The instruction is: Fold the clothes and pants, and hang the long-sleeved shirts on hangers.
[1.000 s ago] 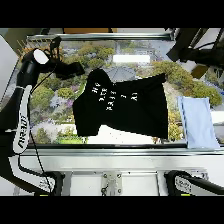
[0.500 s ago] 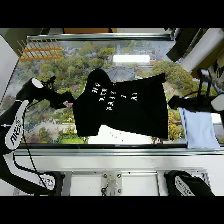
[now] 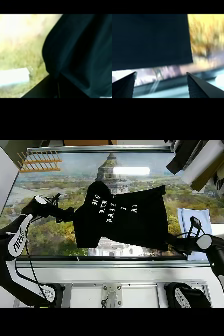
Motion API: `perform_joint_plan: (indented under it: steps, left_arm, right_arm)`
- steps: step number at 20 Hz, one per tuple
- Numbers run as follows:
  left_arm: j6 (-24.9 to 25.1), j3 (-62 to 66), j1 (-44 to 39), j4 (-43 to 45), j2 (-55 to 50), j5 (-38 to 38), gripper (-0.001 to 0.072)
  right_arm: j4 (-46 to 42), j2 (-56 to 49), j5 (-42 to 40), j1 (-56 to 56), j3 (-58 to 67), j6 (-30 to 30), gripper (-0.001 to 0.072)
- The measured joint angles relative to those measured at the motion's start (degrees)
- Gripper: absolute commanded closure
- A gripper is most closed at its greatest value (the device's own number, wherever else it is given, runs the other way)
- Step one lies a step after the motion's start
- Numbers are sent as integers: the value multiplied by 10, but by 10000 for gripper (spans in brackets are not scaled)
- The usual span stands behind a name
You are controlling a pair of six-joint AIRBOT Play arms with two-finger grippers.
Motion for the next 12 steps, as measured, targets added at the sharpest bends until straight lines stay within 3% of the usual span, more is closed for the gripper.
perform_joint_plan:
  steps: [6,12]
  left_arm:
    - [10,0,0,-3,30,-8,698]
    - [17,-9,0,-4,45,-24,698]
  right_arm:
    - [1,4,-21,0,-81,188,36]
    - [16,-12,-135,2,-119,240,36]
